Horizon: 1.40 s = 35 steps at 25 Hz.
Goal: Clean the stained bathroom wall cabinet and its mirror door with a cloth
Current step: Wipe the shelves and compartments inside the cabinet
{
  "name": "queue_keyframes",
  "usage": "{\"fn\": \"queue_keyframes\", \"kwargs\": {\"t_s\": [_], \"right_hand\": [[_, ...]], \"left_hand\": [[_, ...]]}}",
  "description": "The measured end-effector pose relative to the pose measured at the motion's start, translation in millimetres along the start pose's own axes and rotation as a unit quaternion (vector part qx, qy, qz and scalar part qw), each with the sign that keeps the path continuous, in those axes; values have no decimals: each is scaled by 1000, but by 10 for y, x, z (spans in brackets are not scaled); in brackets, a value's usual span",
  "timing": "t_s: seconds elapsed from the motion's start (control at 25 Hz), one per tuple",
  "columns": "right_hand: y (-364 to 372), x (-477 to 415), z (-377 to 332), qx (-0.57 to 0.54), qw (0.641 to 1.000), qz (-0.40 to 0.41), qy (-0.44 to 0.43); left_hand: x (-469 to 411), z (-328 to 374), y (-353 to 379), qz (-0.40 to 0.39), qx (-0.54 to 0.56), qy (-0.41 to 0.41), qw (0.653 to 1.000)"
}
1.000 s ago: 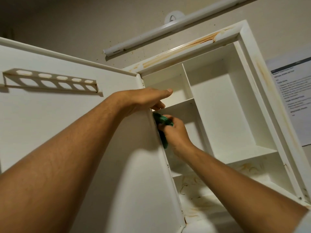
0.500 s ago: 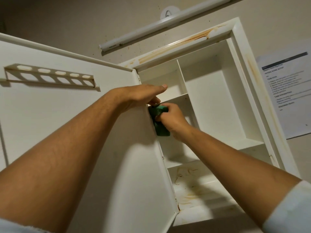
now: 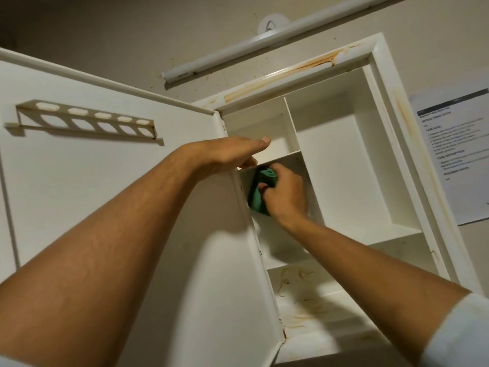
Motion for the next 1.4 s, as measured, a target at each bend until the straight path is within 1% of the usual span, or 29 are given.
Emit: {"fn": "queue_keyframes", "kwargs": {"t_s": [0.04, 0.08, 0.12, 0.16, 0.2, 0.24, 0.28, 0.32, 0.36, 0.4, 0.44, 0.48, 0.52, 0.56, 0.6, 0.64, 0.72, 0.8, 0.88, 0.96, 1.0, 1.04, 1.12, 1.16, 1.2, 1.24, 1.32, 1.36, 1.4], "right_hand": [[176, -6, 34, -34, 999, -12, 14], [357, 41, 101, -40, 998, -41, 23], [463, 99, 174, -14, 998, -66, 8], [483, 150, 215, 43, 994, -94, -28], [470, 221, 243, 107, 983, -128, -72], [487, 315, 275, 176, 961, -180, -110], [491, 436, 308, 236, 931, -244, -135], [467, 535, 350, 273, 901, -305, -144], [412, 579, 379, 280, 884, -352, -132], [331, 538, 385, 236, 899, -355, -97], [204, 420, 322, 143, 939, -310, -38], [94, 258, 251, 40, 971, -235, 10], [15, 120, 140, -32, 985, -167, 20], [3, 47, -4, -69, 989, -128, 2], [50, 79, -117, -78, 989, -121, -23], [122, 189, -154, -74, 989, -118, -51], [150, 545, -47, -58, 986, -132, -78], [70, 928, 142, -36, 977, -193, -81], [-3, 1089, 163, 44, 950, -282, -126], [-22, 943, 105, 130, 905, -368, -169], [-34, 783, 79, 160, 894, -381, -170], [-70, 604, 15, 181, 897, -364, -177], [-83, 343, -84, 216, 916, -272, -199], [-13, 342, -74, 227, 922, -248, -191], [114, 429, 8, 227, 924, -263, -163], [264, 572, 142, 220, 920, -300, -123], [452, 809, 398, 220, 901, -368, -65], [467, 817, 461, 241, 889, -383, -64], [485, 786, 458, 272, 871, -400, -82]], "left_hand": [[0, -3, 3, 0, -1, 0, 1000], [0, -6, 6, 1, -4, 1, 1000], [-7, -6, 0, 2, -8, 3, 1000], [-14, -8, -4, 2, -10, 6, 1000], [-13, -10, -13, 4, -9, 7, 1000], [-6, -8, -33, 8, -7, 7, 1000], [8, -6, -43, 10, -2, 4, 1000], [21, 6, -40, 11, 5, 3, 1000], [33, 18, -31, 13, 11, 4, 1000], [38, 21, -16, 14, 11, 4, 1000], [42, 32, -12, 12, 7, 6, 1000], [38, 32, -12, 9, 6, 8, 1000], [27, 22, -12, 7, 10, 7, 1000], [14, 9, -17, 8, 19, 5, 1000], [10, 4, -21, 11, 24, 3, 1000], [6, 10, -21, 13, 26, 1, 1000], [-24, 7, -21, 11, 26, 6, 1000], [-40, -5, -33, 11, 29, 8, 999], [-40, 6, -61, 16, 34, 8, 999], [-27, 23, -56, 15, 32, 6, 999], [-17, 33, -43, 13, 26, 4, 1000], [-6, 40, -33, 11, 21, 3, 1000], [-1, 30, -18, 7, 13, 1, 1000], [-1, 26, -16, 6, 10, 1, 1000], [-4, 27, -13, 6, 8, 2, 1000], [-9, 26, -8, 5, 4, 3, 1000], [-25, 8, -19, 7, -1, 6, 1000], [-30, -1, -21, 11, 0, 8, 1000], [-32, -16, -29, 15, 3, 9, 1000]]}}
Point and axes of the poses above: each hand's wrist, its own x-axis away from the middle knuckle, its own y-axis out of the palm, z = x × y, the point moved 8 cm from there along -x, towards the middle knuckle, and after that the axes turned 7 degrees about -y, right-handed, at the moved point
